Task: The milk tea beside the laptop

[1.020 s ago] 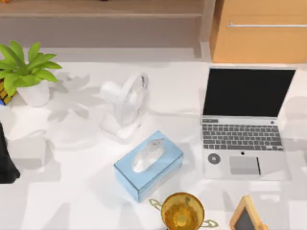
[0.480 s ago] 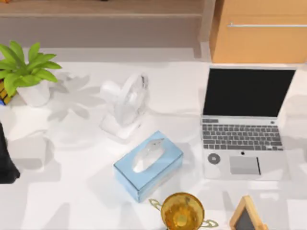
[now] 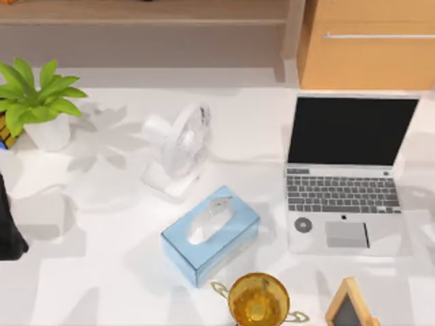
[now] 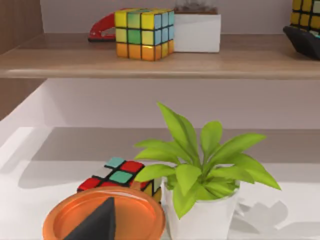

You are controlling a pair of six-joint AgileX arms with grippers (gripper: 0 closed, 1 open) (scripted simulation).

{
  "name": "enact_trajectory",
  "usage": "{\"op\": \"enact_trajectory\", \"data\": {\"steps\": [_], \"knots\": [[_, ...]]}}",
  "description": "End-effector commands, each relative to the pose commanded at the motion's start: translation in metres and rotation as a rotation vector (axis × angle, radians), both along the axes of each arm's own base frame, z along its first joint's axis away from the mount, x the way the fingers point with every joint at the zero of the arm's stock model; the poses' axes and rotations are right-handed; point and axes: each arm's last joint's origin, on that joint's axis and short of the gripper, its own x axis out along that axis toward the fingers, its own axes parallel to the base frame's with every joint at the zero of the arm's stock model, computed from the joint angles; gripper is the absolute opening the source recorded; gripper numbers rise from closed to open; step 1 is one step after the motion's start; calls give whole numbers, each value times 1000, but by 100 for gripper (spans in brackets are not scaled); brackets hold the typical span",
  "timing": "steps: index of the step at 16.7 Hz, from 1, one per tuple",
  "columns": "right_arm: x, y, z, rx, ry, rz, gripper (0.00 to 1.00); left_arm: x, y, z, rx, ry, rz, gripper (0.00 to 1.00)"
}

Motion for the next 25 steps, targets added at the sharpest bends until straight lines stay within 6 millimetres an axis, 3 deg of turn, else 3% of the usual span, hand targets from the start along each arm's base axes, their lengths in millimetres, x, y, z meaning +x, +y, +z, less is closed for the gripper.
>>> {"op": "enact_trajectory", "data": {"steps": [5,9,22,25], "knots": [[-7,0,-18,3,72,0,0,0,0,0,0,0,0,100],[-8,0,-20,3,83,0,0,0,0,0,0,0,0,100],[-8,0,-20,3,83,0,98,0,0,0,0,0,0,100],[-8,0,-20,3,83,0,100,0,0,0,0,0,0,100]]}}
